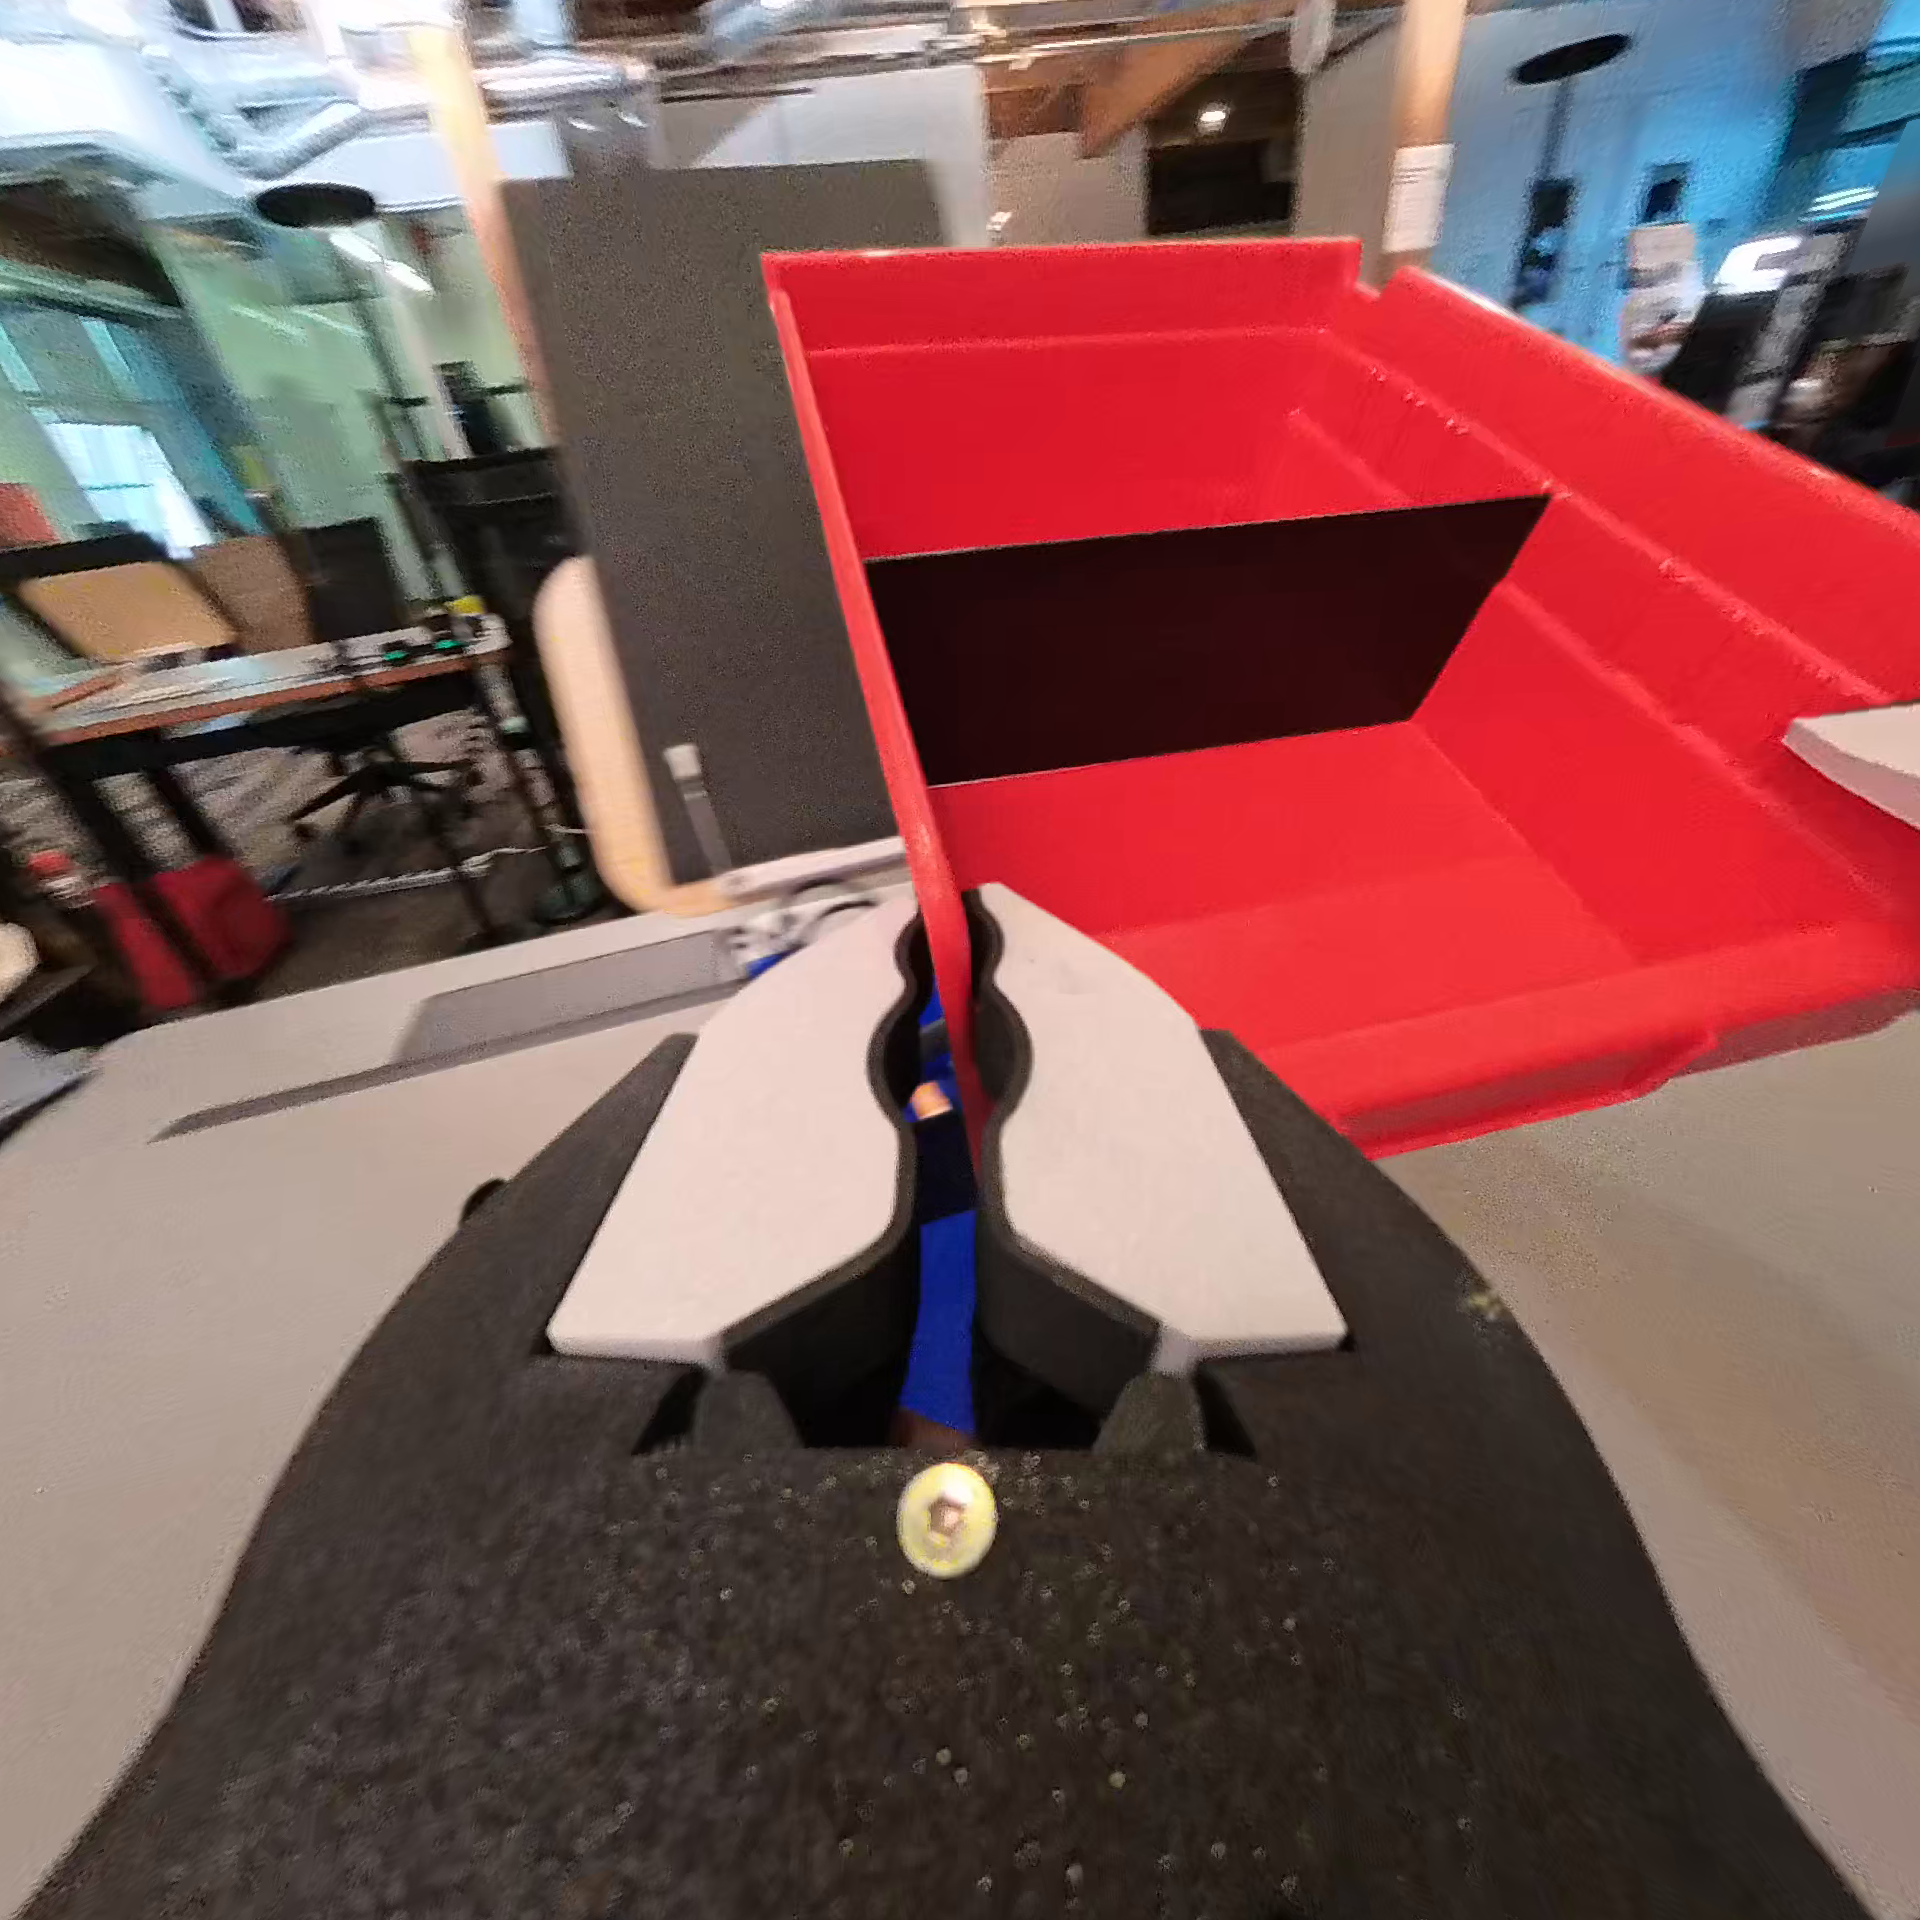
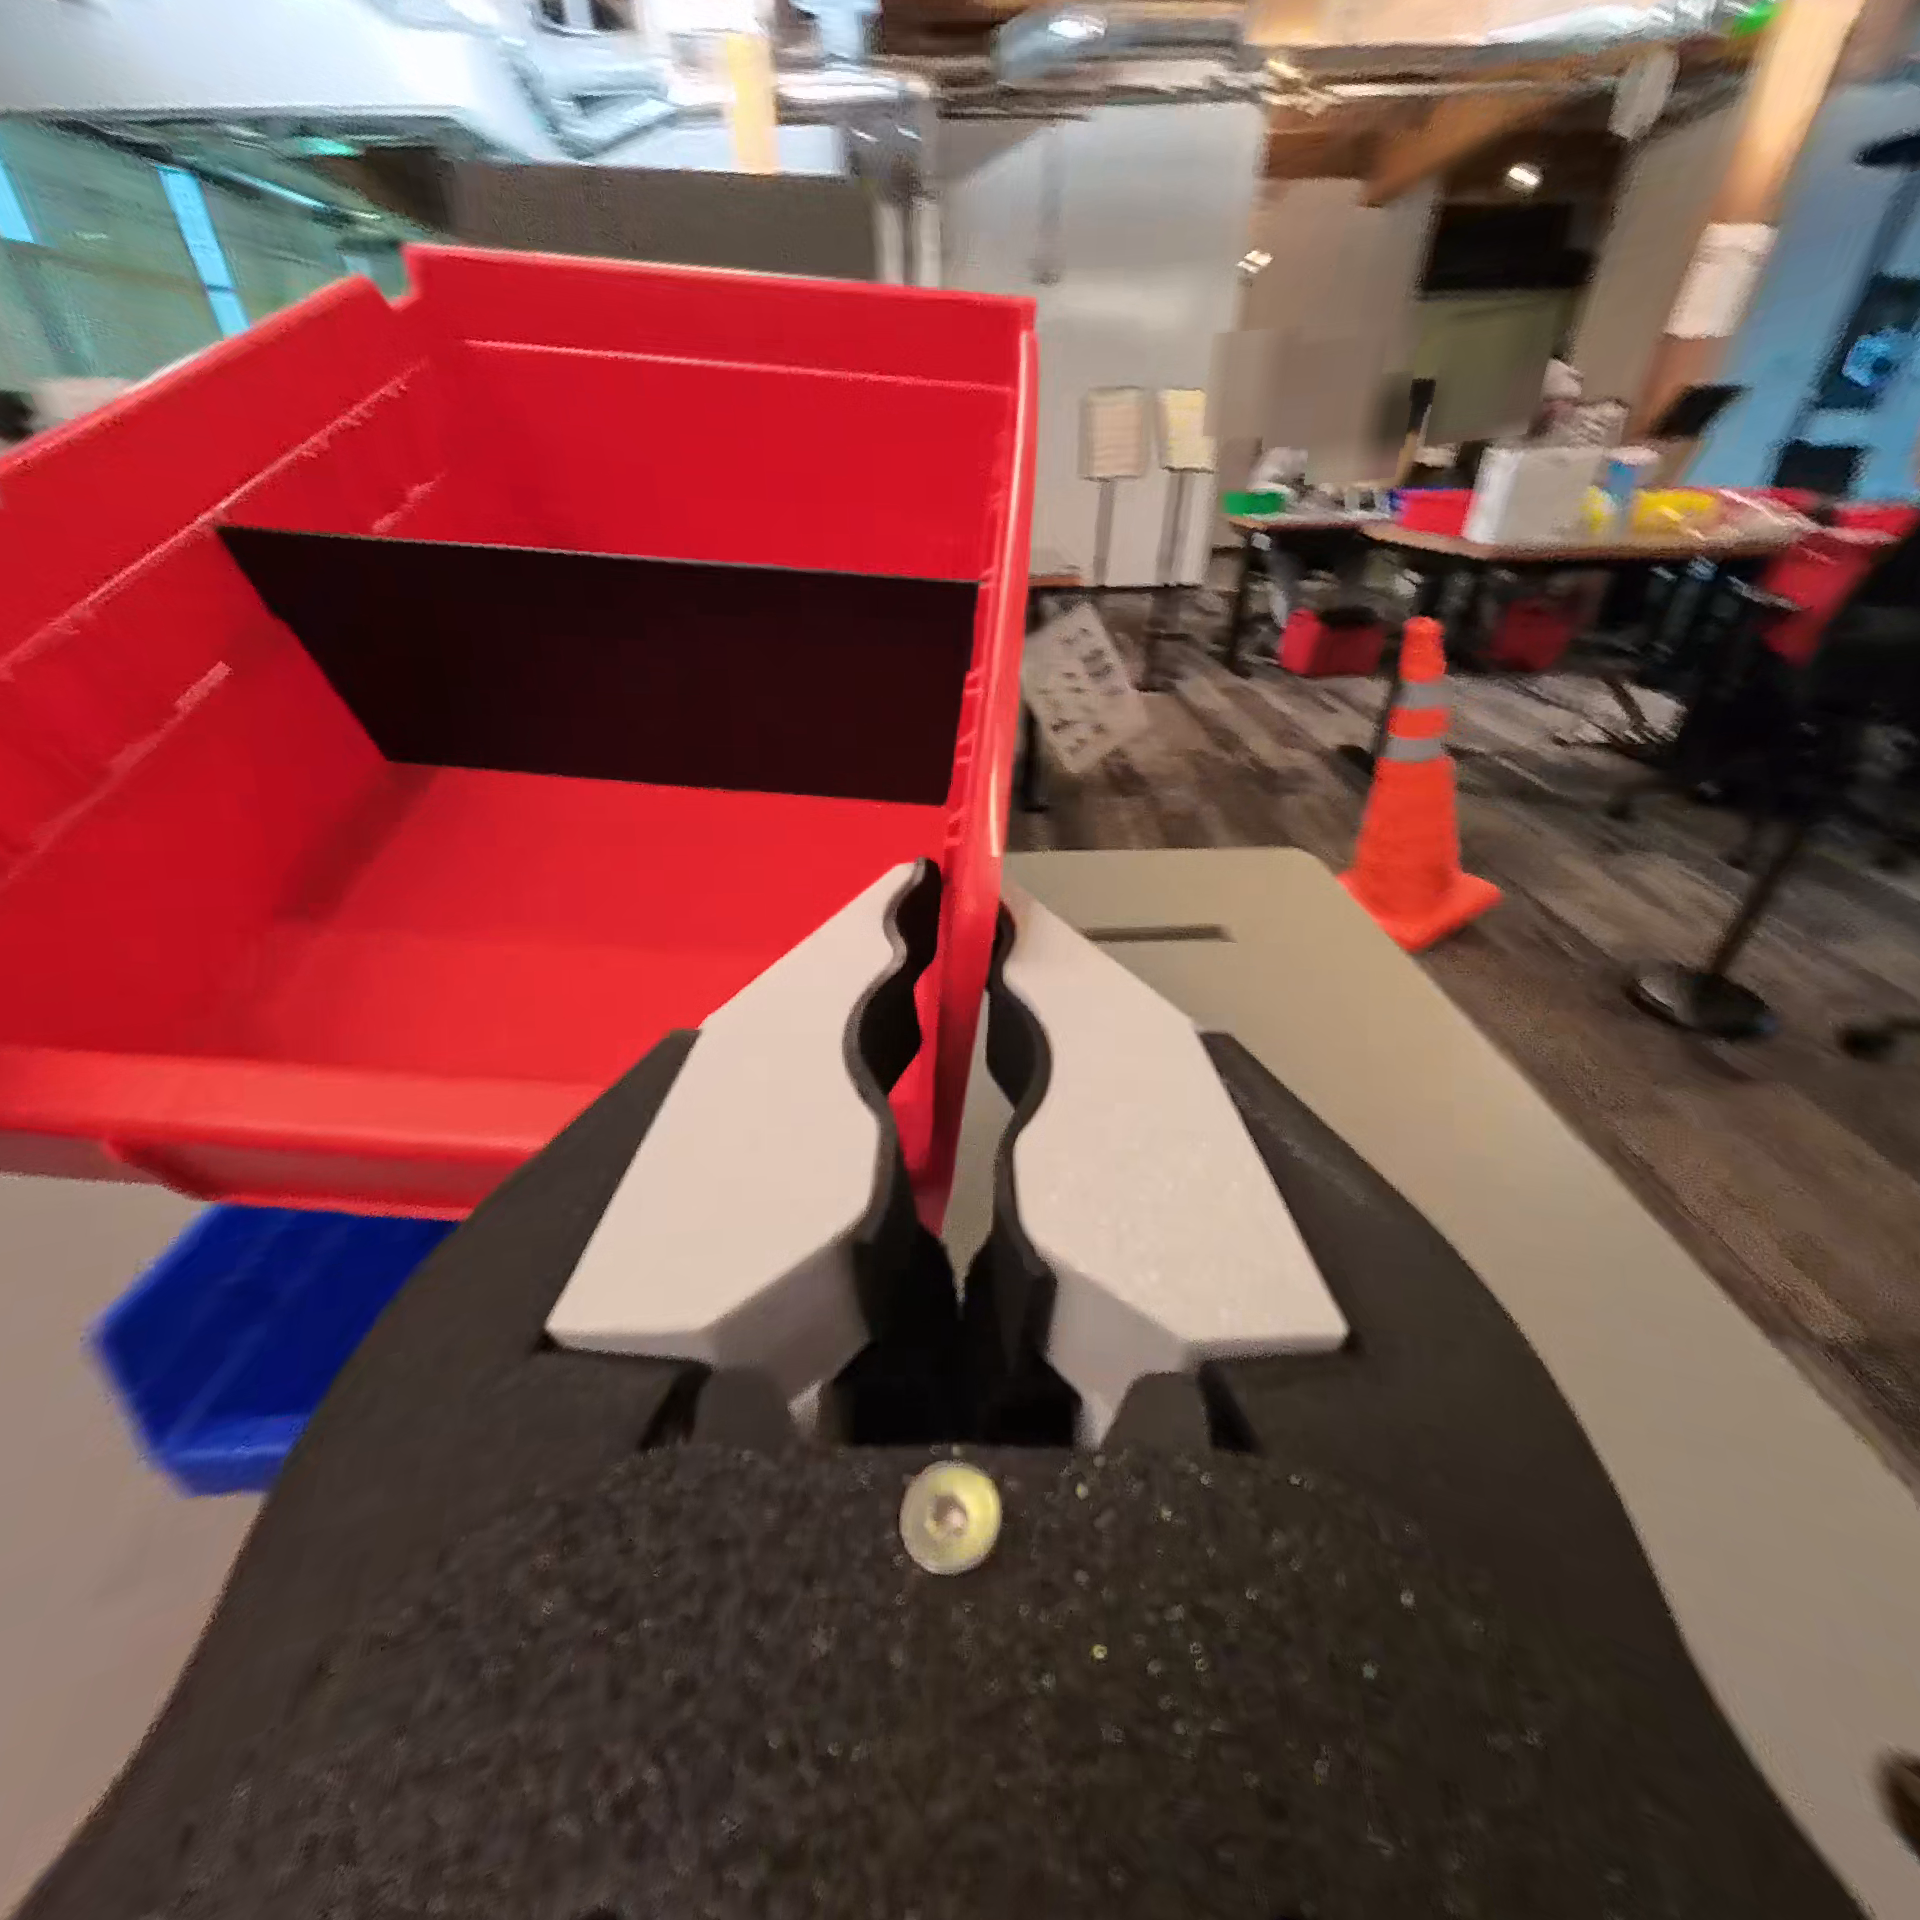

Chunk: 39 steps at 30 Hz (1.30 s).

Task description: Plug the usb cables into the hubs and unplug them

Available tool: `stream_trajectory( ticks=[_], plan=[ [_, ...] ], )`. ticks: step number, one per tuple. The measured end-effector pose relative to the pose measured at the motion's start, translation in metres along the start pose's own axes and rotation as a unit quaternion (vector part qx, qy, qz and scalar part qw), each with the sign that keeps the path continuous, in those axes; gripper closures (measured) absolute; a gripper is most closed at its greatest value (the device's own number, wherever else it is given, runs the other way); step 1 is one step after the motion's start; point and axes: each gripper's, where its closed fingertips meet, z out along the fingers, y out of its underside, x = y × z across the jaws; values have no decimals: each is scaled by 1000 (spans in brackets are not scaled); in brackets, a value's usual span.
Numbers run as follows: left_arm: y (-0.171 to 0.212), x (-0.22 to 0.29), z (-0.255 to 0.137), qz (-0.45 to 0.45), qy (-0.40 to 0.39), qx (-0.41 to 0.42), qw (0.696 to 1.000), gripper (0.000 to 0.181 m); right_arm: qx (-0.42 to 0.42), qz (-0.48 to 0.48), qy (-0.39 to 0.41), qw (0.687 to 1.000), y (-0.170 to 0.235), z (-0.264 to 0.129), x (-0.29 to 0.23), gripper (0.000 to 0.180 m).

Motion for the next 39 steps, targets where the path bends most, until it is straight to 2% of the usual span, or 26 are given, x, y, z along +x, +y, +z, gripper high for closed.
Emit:
stream_trajectory(
  ticks=[4, 9, 12, 15, 18, 20, 28, 31, 35, 36, 39],
  plan=[
    [17, 108, 58, 21, 47, -24, 998, 176, -43, 16, 74, 996, 38, 13, 116, 174],
    [95, 200, 107, 12, 67, -108, 992, 176, -139, 15, 68, 988, 134, 31, 203, 175],
    [136, 229, 114, 13, 77, -146, 986, 176, -184, 2, 61, 981, 176, 29, 225, 175],
    [162, 241, 108, 1, 77, -164, 983, 175, -214, 17, 43, 976, 201, 28, 231, 174],
    [186, 249, 99, -12, 93, -182, 979, 173, -220, -1, 53, 974, 208, 29, 235, 174],
    [188, 251, 93, 1, 111, -173, 979, 169, -217, -16, 55, 974, 208, 30, 234, 172],
    [181, 248, 76, -32, 203, -206, 957, 157, -218, 7, 55, 974, 208, 29, 226, 170],
    [155, 229, 58, -80, 240, -183, 950, 152, -204, -12, 75, 976, 190, 18, 228, 152],
    [126, 140, 30, -90, 212, -134, 964, 151, -134, -14, 64, 989, 137, 4, 202, 135],
    [125, 107, 25, -75, 181, -121, 973, 149, -118, -10, 42, 992, 126, 5, 181, 125],
    [140, 0, 10, -16, 54, -92, 994, 143, -140, -63, -46, 987, 126, 11, 90, 123]
  ],
)
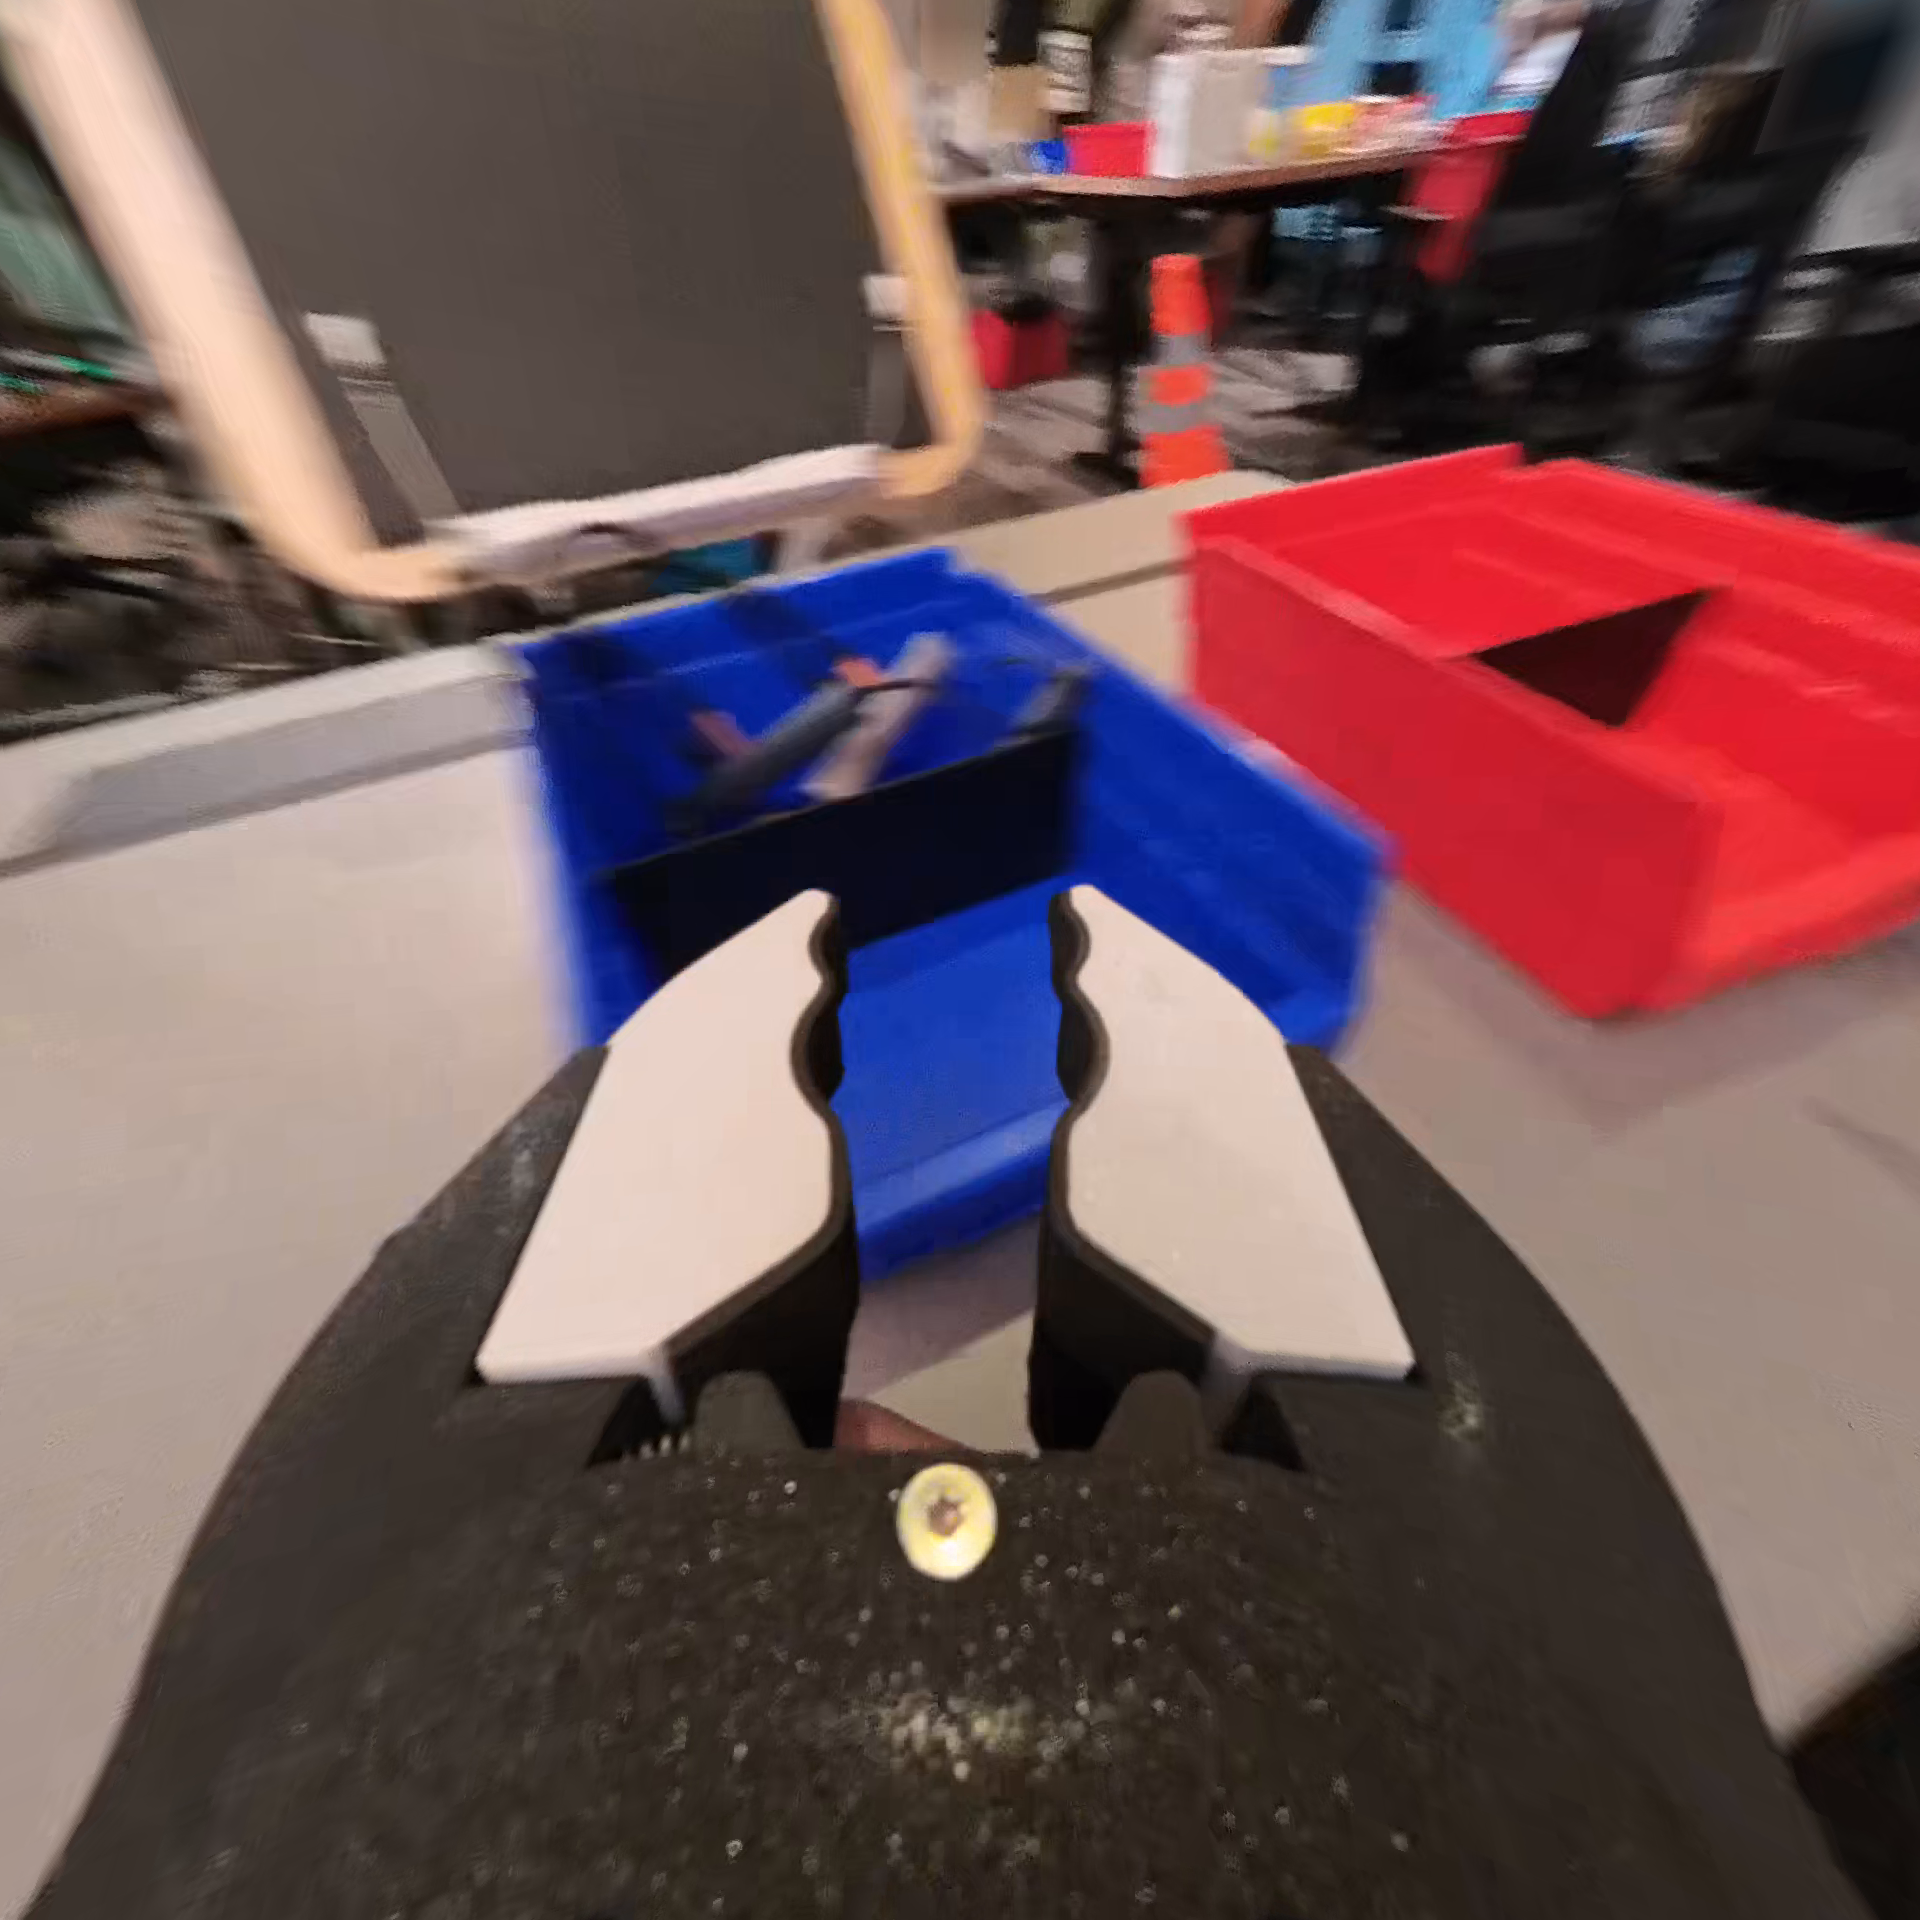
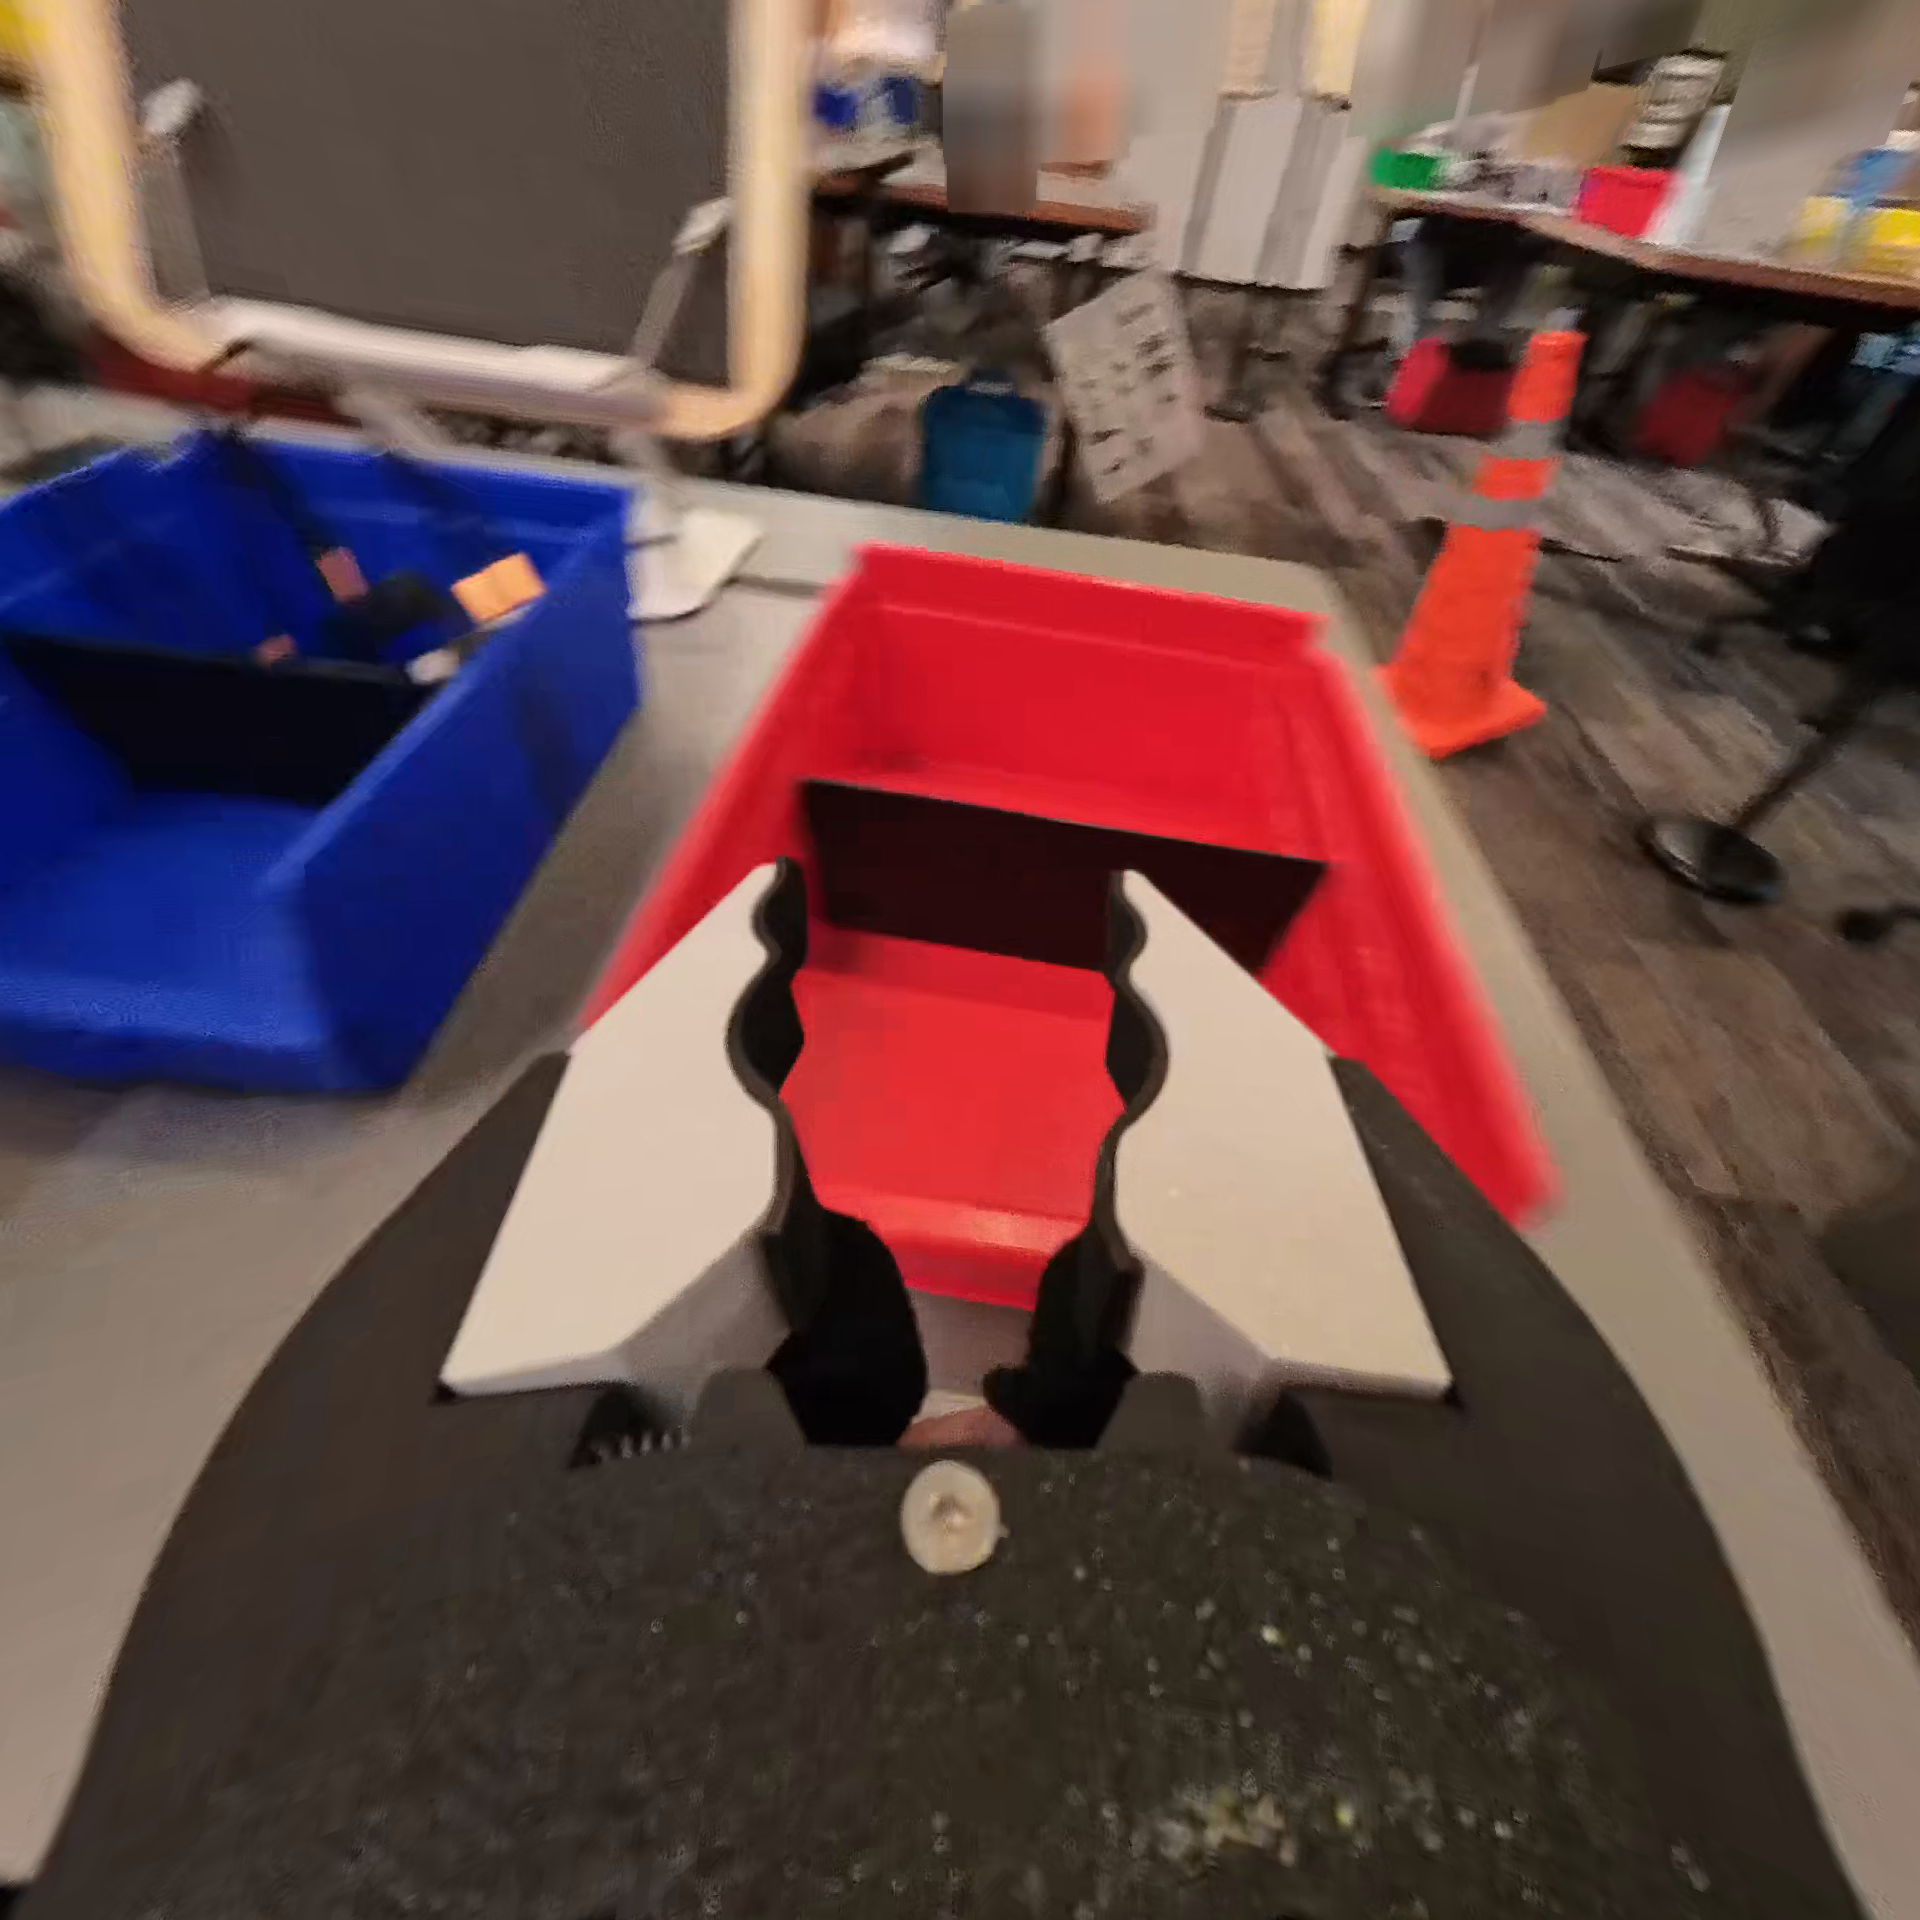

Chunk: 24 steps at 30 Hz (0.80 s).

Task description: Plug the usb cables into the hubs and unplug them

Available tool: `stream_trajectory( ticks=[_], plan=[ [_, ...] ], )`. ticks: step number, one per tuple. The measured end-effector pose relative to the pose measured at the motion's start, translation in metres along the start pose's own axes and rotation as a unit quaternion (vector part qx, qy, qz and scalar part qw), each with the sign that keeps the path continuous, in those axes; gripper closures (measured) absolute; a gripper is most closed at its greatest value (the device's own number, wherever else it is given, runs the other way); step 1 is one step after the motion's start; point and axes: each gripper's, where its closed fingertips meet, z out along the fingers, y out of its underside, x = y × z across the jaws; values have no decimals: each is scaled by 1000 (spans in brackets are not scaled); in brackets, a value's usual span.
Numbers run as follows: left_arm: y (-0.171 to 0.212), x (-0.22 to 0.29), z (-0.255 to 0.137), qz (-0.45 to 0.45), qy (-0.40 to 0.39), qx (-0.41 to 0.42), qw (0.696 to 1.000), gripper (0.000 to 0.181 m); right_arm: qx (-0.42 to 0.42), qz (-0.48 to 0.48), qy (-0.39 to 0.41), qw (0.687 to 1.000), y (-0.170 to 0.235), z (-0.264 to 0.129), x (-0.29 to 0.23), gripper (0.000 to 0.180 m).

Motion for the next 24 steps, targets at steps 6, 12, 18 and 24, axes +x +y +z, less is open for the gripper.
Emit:
stream_trajectory(
  ticks=[6, 12, 18, 24],
  plan=[
    [66, -42, 11, -59, 32, -99, 993, 121, -57, 12, -107, 993, 31, 49, -168, 110],
    [79, -60, 36, -26, -23, -122, 992, 172, -99, 77, -5, 992, 54, 87, -172, 176],
    [73, -80, 31, -38, -26, -95, 994, 175, -81, 61, 18, 995, 40, 80, -191, 177],
    [69, -130, -8, -70, -53, -86, 992, 176, -35, 49, 4, 998, 7, 69, -251, 178]
  ],
)
